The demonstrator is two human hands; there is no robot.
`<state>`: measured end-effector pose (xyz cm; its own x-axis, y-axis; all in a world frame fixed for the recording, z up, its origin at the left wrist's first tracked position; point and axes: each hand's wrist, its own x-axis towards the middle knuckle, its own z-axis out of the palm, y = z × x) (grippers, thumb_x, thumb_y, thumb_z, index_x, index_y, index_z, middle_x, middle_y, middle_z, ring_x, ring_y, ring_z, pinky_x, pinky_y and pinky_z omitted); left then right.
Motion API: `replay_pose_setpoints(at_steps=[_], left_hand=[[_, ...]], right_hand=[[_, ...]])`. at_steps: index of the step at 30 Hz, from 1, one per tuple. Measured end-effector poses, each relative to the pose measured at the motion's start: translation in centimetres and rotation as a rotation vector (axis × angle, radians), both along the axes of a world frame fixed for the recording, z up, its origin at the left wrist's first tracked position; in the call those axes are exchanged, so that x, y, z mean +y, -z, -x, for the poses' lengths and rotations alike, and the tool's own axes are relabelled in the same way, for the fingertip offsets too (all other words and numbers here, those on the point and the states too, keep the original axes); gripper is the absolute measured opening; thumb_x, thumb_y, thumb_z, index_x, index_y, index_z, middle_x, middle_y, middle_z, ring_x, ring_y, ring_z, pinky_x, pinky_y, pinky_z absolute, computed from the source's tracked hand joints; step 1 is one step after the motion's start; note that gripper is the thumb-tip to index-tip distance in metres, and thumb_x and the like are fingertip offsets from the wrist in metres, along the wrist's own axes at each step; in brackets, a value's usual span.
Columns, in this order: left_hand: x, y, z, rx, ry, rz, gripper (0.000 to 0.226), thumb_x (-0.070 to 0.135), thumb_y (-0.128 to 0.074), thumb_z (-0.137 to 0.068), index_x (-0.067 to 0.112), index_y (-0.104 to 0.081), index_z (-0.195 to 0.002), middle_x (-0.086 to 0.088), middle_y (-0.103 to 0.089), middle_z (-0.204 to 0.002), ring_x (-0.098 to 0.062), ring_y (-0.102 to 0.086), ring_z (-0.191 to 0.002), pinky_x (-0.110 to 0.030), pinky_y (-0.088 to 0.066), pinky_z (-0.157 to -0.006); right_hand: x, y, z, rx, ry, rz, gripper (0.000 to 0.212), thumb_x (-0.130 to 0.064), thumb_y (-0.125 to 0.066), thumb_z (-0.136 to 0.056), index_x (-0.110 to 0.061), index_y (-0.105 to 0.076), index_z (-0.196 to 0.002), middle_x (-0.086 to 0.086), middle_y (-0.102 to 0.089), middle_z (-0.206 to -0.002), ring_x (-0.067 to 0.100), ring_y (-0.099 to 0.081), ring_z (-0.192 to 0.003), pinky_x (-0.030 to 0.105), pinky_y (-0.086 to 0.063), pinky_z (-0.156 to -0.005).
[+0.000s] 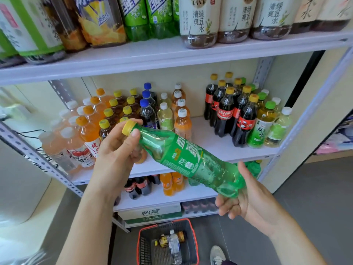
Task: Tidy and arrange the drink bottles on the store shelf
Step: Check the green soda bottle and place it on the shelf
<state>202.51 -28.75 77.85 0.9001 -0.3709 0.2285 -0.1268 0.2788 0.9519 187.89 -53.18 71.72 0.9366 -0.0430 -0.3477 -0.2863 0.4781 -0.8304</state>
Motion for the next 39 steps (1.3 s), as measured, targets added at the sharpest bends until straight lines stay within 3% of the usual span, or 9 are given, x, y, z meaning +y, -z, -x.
replay_pose_setpoints(at_steps=[3, 6, 9, 15, 19, 22, 28, 36, 39], left_hand=[[-1.8, 0.1, -0.3, -0.003, -0.077, -0.003, 0.013, 0.033, -0.058, -0.091, 0.023, -0.065, -0.097, -0.005, -0.052, -0.079, -0.02, -0.044, -0.062, -0.03, -0.034, -0.054], [-4.2, 0.1, -0.3, 0.057, -0.03, 0.09, 0.013, 0.035, -0.055, -0.094, 0.023, -0.058, -0.09, -0.016, -0.071, -0.108, -0.035, -0.068, -0.092, -0.038, -0.051, -0.063], [-6.6, -0.1, -0.6, 0.062, -0.084, 0.12, 0.016, 0.038, -0.052, -0.095, 0.022, -0.056, -0.091, -0.021, -0.072, -0.109, -0.038, -0.07, -0.097, -0.041, -0.057, -0.065], [-10.6, 0.0, -1.4, 0.046, -0.313, 0.064, 0.024, 0.047, -0.061, -0.09, 0.024, -0.059, -0.091, -0.015, -0.067, -0.094, -0.023, -0.069, -0.077, -0.026, -0.053, -0.053], [-12.3, 0.6, -2.0, 0.083, -0.357, 0.032, 0.018, 0.041, -0.057, -0.095, 0.025, -0.057, -0.087, -0.002, -0.064, -0.081, -0.014, -0.065, -0.067, -0.021, -0.048, -0.048], [-12.7, 0.6, -2.4, 0.141, -0.24, 0.088, 0.015, 0.032, -0.061, -0.096, 0.02, -0.056, -0.103, -0.01, -0.069, -0.095, -0.019, -0.068, -0.079, -0.028, -0.054, -0.063], [-13.0, 0.7, -2.0, 0.172, -0.002, 0.16, 0.056, 0.008, -0.07, -0.079, 0.027, -0.046, -0.126, -0.029, -0.06, -0.126, -0.04, -0.062, -0.11, -0.058, -0.048, -0.092], [-14.0, 1.2, -2.0, 0.167, -0.174, 0.149, 0.047, 0.013, -0.071, -0.079, 0.02, -0.048, -0.119, -0.03, -0.063, -0.115, -0.039, -0.067, -0.099, -0.048, -0.057, -0.077], [-14.3, 1.0, -1.8, 0.116, -0.248, 0.112, 0.047, 0.018, -0.075, -0.077, 0.015, -0.049, -0.116, -0.013, -0.072, -0.098, -0.031, -0.071, -0.089, -0.038, -0.058, -0.066]], right_hand=[[-1.4, 0.1, -0.8, 0.047, -0.072, -0.003, 0.07, -0.073, -0.051, -0.072, -0.01, -0.077, -0.09, 0.03, -0.066, -0.073, 0.03, -0.066, -0.051, 0.025, -0.049, -0.039], [-3.1, 0.2, -1.8, 0.052, -0.119, 0.009, 0.071, -0.07, -0.052, -0.073, -0.005, -0.076, -0.089, 0.032, -0.066, -0.076, 0.03, -0.064, -0.052, 0.026, -0.049, -0.041], [-4.8, 0.0, -2.9, 0.031, -0.09, -0.029, 0.06, -0.058, -0.058, -0.077, -0.005, -0.074, -0.098, 0.034, -0.066, -0.083, 0.031, -0.063, -0.057, 0.029, -0.052, -0.044], [-8.1, -1.0, -4.1, -0.159, -0.181, 0.124, 0.035, -0.039, -0.065, -0.089, -0.026, -0.065, -0.122, 0.014, -0.066, -0.124, 0.037, -0.064, -0.112, 0.044, -0.056, -0.083], [-9.9, -0.7, -4.4, -0.191, -0.133, 0.196, 0.059, -0.028, -0.083, -0.072, -0.03, -0.059, -0.126, 0.016, -0.066, -0.122, 0.038, -0.067, -0.104, 0.038, -0.057, -0.078], [-10.7, -0.9, -4.7, -0.191, -0.162, 0.094, 0.057, -0.041, -0.085, -0.069, -0.023, -0.065, -0.12, 0.026, -0.068, -0.108, 0.041, -0.069, -0.084, 0.033, -0.059, -0.064], [-11.2, 0.5, -5.3, -0.014, -0.23, -0.061, 0.066, -0.061, -0.053, -0.082, -0.001, -0.072, -0.103, 0.034, -0.065, -0.083, 0.029, -0.061, -0.049, 0.028, -0.049, -0.041], [-11.8, 0.7, -5.8, 0.011, -0.304, -0.097, 0.07, -0.065, -0.043, -0.083, -0.006, -0.075, -0.102, 0.032, -0.066, -0.085, 0.03, -0.063, -0.055, 0.028, -0.048, -0.041], [-11.7, 0.7, -5.8, -0.067, -0.221, -0.107, 0.055, -0.057, -0.06, -0.084, -0.011, -0.07, -0.114, 0.029, -0.067, -0.103, 0.032, -0.067, -0.073, 0.029, -0.051, -0.05]])
